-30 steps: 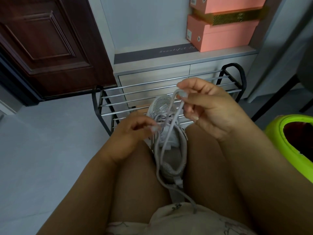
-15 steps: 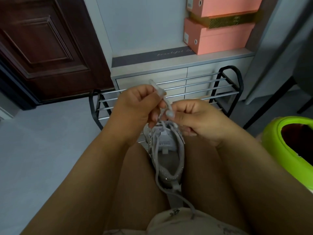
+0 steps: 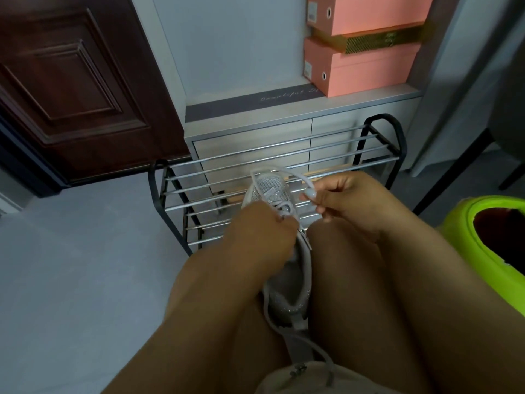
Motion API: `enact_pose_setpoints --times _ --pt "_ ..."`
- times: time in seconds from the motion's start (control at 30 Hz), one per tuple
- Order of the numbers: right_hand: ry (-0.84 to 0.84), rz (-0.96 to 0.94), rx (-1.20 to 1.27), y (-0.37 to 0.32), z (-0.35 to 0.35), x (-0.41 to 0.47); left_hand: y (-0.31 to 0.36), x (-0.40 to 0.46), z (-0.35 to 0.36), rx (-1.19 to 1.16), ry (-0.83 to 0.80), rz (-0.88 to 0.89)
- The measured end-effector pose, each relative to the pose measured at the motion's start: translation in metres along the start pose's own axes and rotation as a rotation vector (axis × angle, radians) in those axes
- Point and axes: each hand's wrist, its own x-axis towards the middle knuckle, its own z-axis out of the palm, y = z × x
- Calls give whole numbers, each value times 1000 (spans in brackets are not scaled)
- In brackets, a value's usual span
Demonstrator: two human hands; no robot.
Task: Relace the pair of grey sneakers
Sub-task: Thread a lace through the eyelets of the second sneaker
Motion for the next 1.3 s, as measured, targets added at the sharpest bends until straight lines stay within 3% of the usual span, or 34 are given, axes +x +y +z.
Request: enact_pose_setpoints --times 0.17,0.37,0.77,1.07,1.3 --pt "-50 -38 -50 2 7 -1 -21 6 23 -17 -23 -34" --pt "-57 -77 -32 2 13 -1 -27 6 28 -313 56 -121" --pt "-98 -112 -526 -4 15 -4 -29 -2 30 -526 51 -180" --pt "-31 -119 -692 -3 19 -1 -28 1 36 -527 76 -200" --pt "44 -118 -606 -2 22 -2 -28 -4 36 -428 66 -106"
